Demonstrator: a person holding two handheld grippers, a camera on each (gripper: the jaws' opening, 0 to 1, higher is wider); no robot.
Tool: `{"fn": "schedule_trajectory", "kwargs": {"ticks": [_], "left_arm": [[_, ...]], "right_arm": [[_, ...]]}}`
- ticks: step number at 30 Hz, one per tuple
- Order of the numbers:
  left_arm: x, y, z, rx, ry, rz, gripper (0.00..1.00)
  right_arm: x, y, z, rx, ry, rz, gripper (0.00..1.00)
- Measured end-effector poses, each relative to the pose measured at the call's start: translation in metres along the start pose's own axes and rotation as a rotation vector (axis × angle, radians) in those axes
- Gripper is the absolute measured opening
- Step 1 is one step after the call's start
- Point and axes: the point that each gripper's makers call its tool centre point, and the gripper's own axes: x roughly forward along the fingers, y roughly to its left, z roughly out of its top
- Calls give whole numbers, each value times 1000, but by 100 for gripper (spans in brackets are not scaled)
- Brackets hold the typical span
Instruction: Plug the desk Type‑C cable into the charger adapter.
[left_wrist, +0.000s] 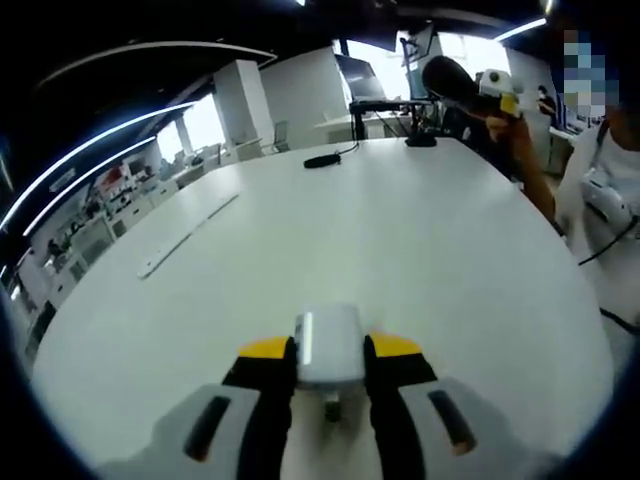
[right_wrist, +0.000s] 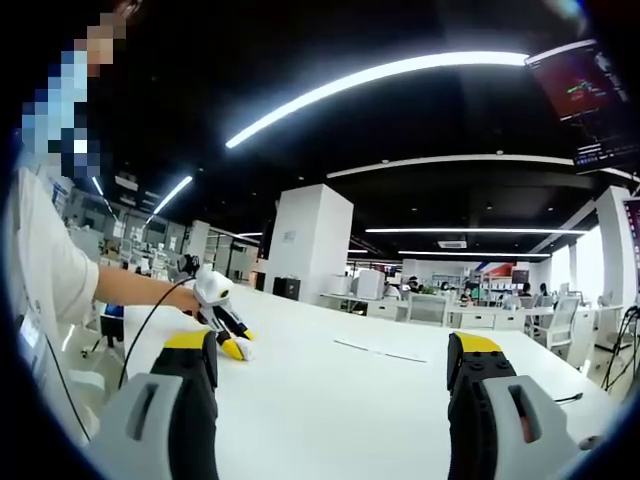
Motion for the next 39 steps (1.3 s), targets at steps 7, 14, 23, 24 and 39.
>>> {"fn": "schedule_trajectory", "kwargs": {"ticks": [7, 14, 23, 24, 39], "left_arm": [[0, -9, 2, 19, 13, -20, 28], [-1, -19, 4, 30, -3, -39, 28], [0, -31, 5, 51, 1, -65, 28], [0, -31, 5, 51, 1, -66, 28], [-4, -42, 5, 75, -3, -101, 28]], "right_arm": [[0, 2, 0, -3, 2, 4, 97], [-1, 1, 1, -8, 1, 3, 97], [0, 1, 2, -11, 1, 5, 97], [0, 1, 2, -11, 1, 5, 97], [4, 4, -1, -14, 9, 11, 97]]}}
